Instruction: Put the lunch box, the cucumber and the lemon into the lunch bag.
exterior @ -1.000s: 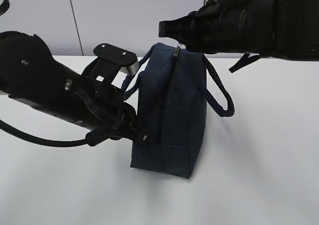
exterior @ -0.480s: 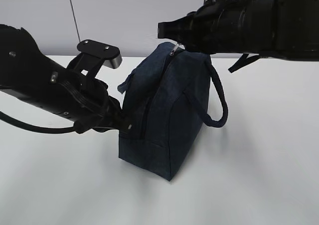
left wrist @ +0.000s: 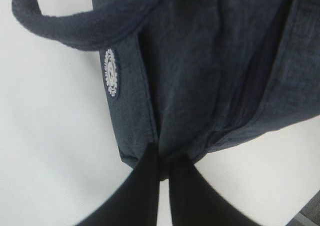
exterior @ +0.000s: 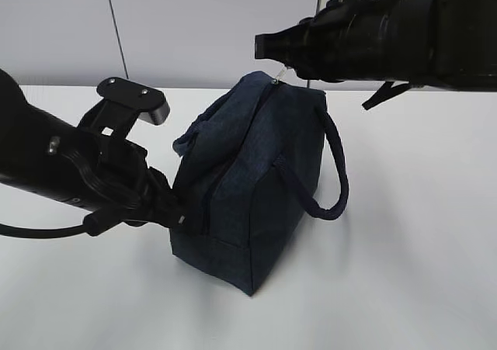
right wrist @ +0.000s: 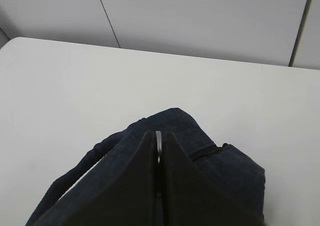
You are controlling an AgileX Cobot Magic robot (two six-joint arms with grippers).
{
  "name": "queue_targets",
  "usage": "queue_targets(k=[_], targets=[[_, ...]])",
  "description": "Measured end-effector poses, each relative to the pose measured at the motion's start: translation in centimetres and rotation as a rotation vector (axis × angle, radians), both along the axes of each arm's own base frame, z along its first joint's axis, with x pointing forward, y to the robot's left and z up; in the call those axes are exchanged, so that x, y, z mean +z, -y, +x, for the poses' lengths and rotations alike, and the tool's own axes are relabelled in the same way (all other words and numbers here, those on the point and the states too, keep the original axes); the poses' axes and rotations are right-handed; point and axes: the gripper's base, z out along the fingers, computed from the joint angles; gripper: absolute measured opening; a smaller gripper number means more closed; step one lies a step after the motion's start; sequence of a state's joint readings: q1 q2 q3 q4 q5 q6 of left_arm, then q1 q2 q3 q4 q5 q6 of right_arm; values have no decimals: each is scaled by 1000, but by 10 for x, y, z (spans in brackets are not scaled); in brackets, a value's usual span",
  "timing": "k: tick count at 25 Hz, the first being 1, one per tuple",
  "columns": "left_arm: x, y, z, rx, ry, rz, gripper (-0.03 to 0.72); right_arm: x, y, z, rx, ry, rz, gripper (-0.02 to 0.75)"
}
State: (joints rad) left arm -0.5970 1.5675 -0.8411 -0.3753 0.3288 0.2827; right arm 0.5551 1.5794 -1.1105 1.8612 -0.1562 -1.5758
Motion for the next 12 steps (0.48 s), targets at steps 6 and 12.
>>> queue_targets(k=[6,12], targets=[[5,-2,-4,-8,-11,-1,-6,1,6,4,-17,2,3,0],[10,-3,-9,-20,-25,1,-6,-6,8,9,-25,-12,-13,0]])
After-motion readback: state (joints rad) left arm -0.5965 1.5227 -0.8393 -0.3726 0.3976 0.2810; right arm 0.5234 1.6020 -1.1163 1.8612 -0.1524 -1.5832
